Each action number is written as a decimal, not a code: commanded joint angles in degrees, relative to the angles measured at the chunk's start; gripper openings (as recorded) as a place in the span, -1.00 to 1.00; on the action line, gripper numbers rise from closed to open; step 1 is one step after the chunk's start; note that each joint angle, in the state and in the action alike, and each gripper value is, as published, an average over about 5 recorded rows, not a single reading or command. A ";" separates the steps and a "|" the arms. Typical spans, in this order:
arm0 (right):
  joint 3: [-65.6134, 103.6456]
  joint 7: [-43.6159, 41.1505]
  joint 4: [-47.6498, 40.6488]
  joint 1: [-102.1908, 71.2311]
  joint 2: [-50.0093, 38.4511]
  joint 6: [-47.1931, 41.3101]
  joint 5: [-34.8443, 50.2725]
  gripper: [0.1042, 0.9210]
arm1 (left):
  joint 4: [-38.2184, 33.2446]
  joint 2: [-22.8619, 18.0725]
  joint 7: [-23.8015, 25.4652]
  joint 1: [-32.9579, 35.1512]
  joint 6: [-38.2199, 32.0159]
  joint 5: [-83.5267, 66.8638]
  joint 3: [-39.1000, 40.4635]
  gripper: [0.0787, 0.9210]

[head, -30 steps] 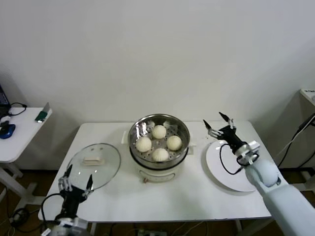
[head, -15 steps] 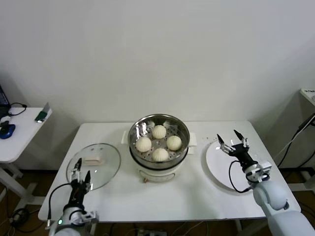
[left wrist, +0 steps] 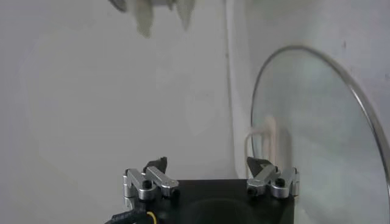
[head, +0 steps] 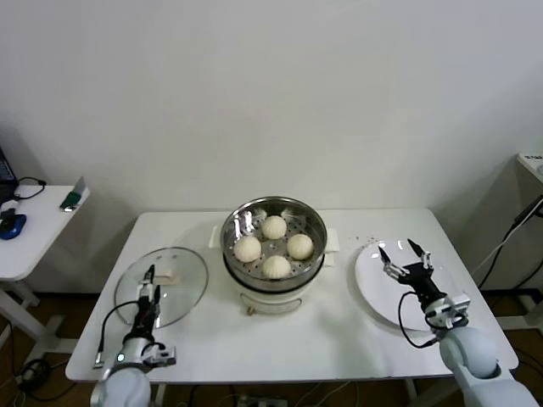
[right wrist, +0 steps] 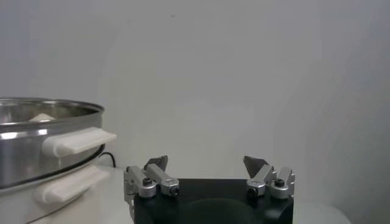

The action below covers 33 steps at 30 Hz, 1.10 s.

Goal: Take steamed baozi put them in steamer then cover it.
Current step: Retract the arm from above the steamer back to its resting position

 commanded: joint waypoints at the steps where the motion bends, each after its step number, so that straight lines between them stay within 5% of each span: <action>1: 0.92 -0.13 -0.12 -1.25 0.67 -0.12 -1.48 0.76 | 11.76 0.37 -1.55 -7.80 -1.62 4.72 0.17 0.77; 27: 1.27 -1.28 -2.94 -1.05 2.08 1.14 -4.95 0.76 | 16.30 1.73 -3.45 -13.68 -1.98 2.81 2.00 0.76; 33: 1.39 -1.54 -3.66 -0.94 2.37 1.37 -5.52 0.76 | 16.93 1.97 -2.94 -13.63 -2.53 2.65 1.83 0.49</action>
